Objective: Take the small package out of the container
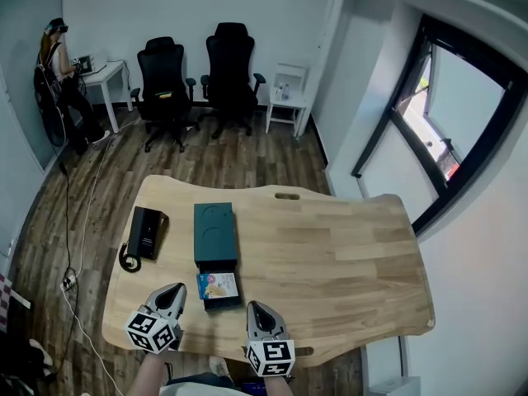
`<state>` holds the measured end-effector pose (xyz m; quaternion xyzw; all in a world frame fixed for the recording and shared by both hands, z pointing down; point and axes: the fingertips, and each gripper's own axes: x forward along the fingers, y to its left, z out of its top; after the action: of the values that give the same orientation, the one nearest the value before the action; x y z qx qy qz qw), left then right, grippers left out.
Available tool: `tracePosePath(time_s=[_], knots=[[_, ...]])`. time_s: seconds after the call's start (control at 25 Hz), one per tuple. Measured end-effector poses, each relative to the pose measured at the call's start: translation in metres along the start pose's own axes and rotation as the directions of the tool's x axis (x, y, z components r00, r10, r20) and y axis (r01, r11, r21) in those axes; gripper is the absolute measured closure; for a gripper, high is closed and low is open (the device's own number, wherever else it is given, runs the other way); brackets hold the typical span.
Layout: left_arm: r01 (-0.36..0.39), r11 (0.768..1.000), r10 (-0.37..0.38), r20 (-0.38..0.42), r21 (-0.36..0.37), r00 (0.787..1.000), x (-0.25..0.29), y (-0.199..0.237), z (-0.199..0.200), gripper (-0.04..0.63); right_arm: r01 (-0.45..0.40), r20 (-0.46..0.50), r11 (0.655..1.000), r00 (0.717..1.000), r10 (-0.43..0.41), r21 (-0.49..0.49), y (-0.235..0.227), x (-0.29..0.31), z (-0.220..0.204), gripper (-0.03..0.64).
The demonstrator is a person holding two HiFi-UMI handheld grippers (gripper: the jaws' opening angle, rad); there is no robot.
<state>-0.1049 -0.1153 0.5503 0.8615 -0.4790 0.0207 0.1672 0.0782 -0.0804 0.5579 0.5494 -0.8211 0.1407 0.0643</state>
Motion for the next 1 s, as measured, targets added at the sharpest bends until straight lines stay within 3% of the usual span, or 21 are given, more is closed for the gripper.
tracePosePath(time_s=[0.24, 0.52, 1.0], knots=[[0.001, 1.000, -0.001, -0.020, -0.004, 1.000, 0.024, 0.021, 0.006, 0.594, 0.035, 0.015, 0.999, 0.999, -0.035, 0.008, -0.004, 0.016, 0.011, 0.614], [0.052, 0.999, -0.051, -0.041, 0.016, 0.998, 0.038, 0.006, 0.003, 0.594, 0.056, 0.024, 0.998, 0.998, -0.057, 0.027, -0.010, 0.018, 0.012, 0.614], [0.041, 0.999, -0.041, -0.004, -0.028, 0.999, 0.041, 0.012, 0.008, 0.594, 0.008, 0.028, 1.000, 1.000, -0.008, 0.010, -0.007, 0.035, 0.015, 0.614]])
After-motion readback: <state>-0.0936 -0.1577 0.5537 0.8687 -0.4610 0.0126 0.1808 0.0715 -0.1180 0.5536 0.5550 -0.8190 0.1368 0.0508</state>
